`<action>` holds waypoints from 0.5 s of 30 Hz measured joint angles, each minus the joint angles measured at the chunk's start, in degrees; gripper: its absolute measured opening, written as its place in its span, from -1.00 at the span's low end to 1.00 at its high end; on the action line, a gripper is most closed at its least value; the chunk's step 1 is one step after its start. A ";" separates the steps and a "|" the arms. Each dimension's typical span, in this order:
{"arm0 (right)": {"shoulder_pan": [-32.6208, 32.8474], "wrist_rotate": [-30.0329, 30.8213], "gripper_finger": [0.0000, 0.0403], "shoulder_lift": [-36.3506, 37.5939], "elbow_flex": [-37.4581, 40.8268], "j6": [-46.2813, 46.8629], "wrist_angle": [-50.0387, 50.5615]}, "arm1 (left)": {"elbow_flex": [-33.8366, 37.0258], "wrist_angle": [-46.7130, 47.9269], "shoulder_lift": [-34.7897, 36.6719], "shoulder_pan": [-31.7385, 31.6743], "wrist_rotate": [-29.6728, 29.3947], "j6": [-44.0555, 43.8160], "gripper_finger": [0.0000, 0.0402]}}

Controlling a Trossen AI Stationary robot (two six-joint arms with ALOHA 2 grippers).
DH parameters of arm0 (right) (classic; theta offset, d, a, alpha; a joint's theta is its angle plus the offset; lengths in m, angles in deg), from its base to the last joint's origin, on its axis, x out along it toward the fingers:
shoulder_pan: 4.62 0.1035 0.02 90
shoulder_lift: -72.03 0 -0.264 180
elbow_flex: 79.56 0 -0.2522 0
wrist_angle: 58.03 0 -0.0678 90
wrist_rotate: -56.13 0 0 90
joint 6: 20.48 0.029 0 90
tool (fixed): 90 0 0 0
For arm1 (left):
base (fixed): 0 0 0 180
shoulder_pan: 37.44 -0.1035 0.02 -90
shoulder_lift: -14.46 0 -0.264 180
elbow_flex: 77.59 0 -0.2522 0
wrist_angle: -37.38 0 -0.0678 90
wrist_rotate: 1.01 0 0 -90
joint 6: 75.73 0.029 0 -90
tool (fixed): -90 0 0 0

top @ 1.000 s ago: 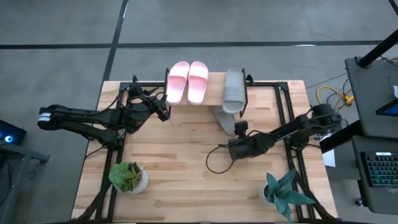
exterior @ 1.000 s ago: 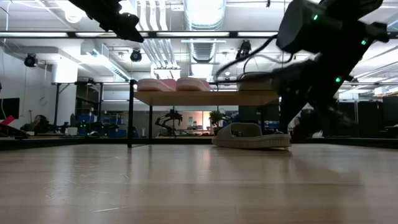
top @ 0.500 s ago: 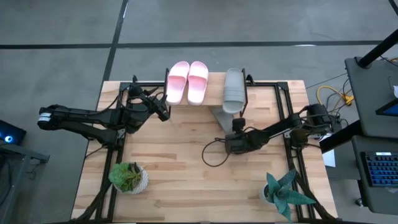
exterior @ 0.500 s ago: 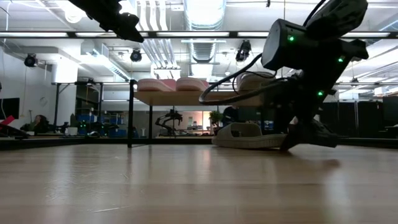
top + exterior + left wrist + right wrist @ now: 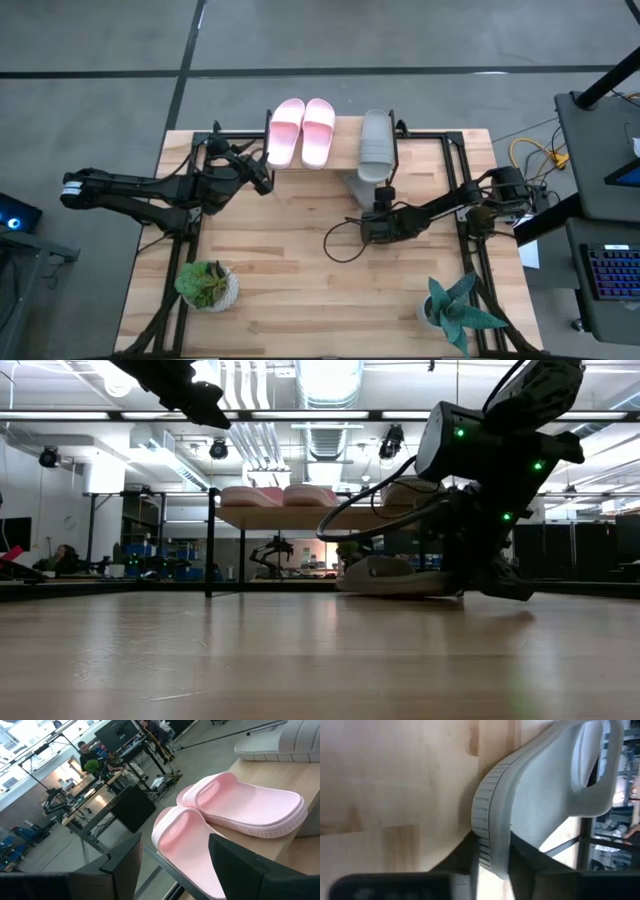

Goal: Pick and place slides into the shelf
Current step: Put the gray slides on the shelf

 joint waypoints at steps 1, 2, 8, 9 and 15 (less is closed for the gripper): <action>0.02 0.54 -0.74 0.00 0.00 0.02 -0.03 | 0.00 0.30 0.00 0.00 0.00 0.01 0.06; 0.00 0.72 -0.83 0.00 0.00 0.02 0.00 | 0.00 0.47 0.00 0.00 0.02 0.01 0.06; 0.61 -0.54 -0.87 1.06 -0.27 0.02 0.83 | 0.00 0.44 0.00 -0.04 0.13 0.00 0.06; 0.99 -1.36 -0.88 1.78 -0.43 0.10 0.89 | 0.00 0.43 0.00 -0.04 0.13 0.00 0.06; 4.24 -10.52 -0.88 8.67 -1.30 1.24 2.29 | 0.00 0.29 0.02 -0.04 2.23 0.00 0.06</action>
